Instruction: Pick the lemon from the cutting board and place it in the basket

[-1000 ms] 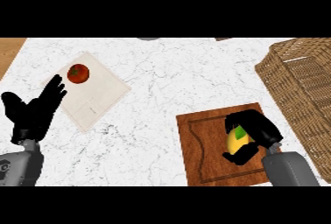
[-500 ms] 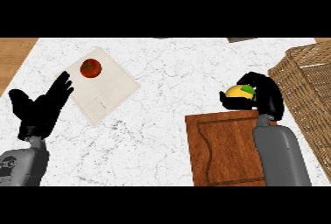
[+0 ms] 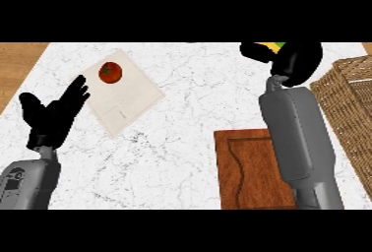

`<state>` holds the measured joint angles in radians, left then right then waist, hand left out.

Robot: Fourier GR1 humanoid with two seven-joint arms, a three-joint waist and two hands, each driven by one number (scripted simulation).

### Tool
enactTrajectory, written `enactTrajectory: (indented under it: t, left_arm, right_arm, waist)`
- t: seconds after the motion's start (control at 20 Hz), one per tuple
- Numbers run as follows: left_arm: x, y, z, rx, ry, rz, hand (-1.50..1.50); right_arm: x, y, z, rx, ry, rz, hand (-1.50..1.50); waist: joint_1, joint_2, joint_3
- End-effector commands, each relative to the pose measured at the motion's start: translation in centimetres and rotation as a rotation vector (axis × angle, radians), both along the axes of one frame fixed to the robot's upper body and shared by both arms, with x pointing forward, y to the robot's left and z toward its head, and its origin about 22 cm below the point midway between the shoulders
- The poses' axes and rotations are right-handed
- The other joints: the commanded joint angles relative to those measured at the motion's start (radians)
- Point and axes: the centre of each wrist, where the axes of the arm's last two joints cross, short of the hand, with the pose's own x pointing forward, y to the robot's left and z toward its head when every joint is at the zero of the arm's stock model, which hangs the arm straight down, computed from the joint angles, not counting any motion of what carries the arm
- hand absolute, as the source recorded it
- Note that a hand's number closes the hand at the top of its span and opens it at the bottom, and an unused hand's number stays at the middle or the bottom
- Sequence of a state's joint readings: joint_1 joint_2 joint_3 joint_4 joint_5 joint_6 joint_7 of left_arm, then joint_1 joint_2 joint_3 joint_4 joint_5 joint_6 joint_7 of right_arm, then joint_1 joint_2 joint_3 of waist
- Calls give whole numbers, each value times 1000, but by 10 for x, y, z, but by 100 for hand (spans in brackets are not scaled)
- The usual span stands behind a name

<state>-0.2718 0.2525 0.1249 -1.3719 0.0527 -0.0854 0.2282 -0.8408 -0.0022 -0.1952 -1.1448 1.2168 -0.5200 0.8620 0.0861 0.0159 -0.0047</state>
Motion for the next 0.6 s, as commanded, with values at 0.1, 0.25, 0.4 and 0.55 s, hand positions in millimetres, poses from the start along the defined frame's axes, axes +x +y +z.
enactTrajectory:
  t: [0.1,0.25,0.4,0.55]
  left_arm:
    - [2,-7,1,1,-7,16,0]
    - [-1,0,3,7,7,36,0]
    - [-13,-1,-13,5,20,38,0]
    - [-5,4,-11,-6,13,23,0]
  right_arm:
    - [25,51,68,-23,-41,-214,150]
    - [40,43,79,-87,-6,-278,150]
    - [47,44,102,-83,-24,-317,150]
    - [52,36,131,-100,-41,-373,150]
  waist:
    - [-17,-7,1]
    - [-33,-5,3]
    - [-26,-3,3]
    - [-34,-1,2]
